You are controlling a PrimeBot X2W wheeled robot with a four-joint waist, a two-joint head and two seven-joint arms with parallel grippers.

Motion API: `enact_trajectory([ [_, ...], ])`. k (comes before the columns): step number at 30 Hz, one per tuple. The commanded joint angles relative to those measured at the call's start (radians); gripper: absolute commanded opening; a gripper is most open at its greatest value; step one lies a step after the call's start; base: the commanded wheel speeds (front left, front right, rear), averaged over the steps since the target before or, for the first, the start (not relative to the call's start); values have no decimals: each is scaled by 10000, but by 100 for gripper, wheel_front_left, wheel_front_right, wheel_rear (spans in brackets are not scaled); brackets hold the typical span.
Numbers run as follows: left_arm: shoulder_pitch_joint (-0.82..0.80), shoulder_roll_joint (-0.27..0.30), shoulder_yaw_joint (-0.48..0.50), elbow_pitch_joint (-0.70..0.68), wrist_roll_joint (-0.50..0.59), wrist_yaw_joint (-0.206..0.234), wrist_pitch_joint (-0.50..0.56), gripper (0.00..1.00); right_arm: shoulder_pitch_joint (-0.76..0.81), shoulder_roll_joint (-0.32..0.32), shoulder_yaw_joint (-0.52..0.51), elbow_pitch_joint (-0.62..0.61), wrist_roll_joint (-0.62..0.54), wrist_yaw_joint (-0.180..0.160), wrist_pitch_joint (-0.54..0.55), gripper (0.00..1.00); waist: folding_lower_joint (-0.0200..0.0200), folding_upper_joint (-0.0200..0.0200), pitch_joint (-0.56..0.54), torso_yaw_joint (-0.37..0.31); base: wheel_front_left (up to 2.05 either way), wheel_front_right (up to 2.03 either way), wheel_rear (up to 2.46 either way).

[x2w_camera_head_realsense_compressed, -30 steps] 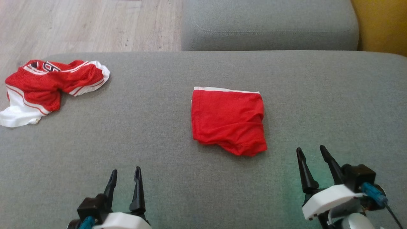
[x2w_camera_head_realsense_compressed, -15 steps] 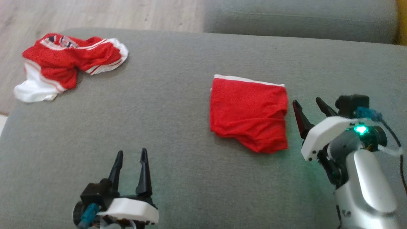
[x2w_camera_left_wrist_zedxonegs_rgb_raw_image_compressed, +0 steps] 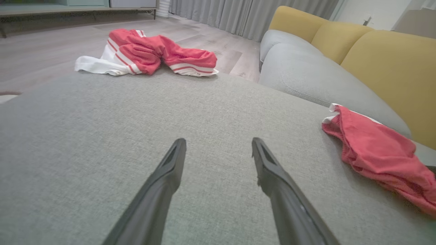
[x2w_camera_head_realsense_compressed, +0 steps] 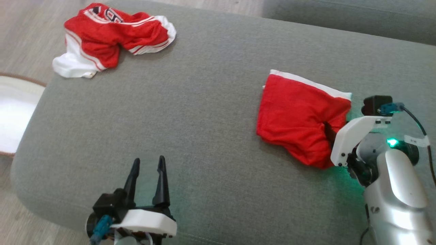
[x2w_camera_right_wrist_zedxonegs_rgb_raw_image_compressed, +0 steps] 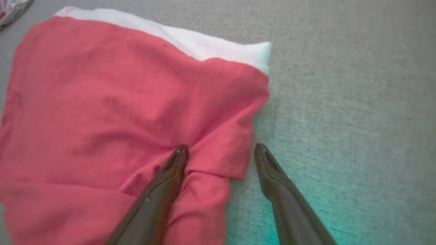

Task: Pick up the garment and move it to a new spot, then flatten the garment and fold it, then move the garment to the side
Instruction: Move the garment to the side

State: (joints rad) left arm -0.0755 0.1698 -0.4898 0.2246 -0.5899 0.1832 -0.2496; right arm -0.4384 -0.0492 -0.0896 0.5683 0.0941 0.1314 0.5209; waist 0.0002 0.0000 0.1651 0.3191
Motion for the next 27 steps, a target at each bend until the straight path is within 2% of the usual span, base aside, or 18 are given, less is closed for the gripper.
enact_trajectory([
  [1, -356, 5, 417, -201, 127, -59, -122, 100, -356, -11, 176, -182, 151, -7, 48, 90, -2, 0, 41, 81, 0, 0, 0],
  [2, -343, -16, 452, -189, 163, -91, -122, 100, -343, -10, 172, -87, 194, -7, 61, 60, -2, 0, 43, 91, 0, 0, 0],
  [5, -347, -46, 529, -201, 315, -163, -122, 100, -350, -10, 213, 76, 353, -7, -48, 17, -2, 0, 70, 13, 0, 0, 0],
  [6, -347, -46, 529, -201, 315, -163, -122, 100, -350, -10, 213, 76, 353, -7, -48, 17, -2, 0, 70, 13, 0, 0, 0],
  [7, -360, -51, 532, -216, 370, -199, -122, 100, -372, -10, 212, 70, 366, -7, -173, 0, -2, 0, 92, -47, 0, 0, 0],
  [11, -482, -73, 487, -348, 579, -305, -122, 100, -494, -57, 104, -90, 316, -7, -708, 0, -2, 0, 222, -458, 0, 0, 0],
  [15, -632, -26, 408, -538, 748, -324, -108, 100, -603, -270, 52, -277, 253, -7, -923, 0, -2, 0, 446, -1287, 0, 0, 0],
  [22, -1073, 251, 278, -948, 1049, -306, 131, 100, -1120, -631, -82, -778, 309, -7, -1366, 0, -2, 0, 1233, -3562, 0, 0, 0],
  [27, -1528, 552, 204, -1340, 1318, -264, 518, 100, -1579, -639, -329, -1053, 423, -7, -1747, 0, -2, 0, 1869, -5025, 0, 0, 0],
])
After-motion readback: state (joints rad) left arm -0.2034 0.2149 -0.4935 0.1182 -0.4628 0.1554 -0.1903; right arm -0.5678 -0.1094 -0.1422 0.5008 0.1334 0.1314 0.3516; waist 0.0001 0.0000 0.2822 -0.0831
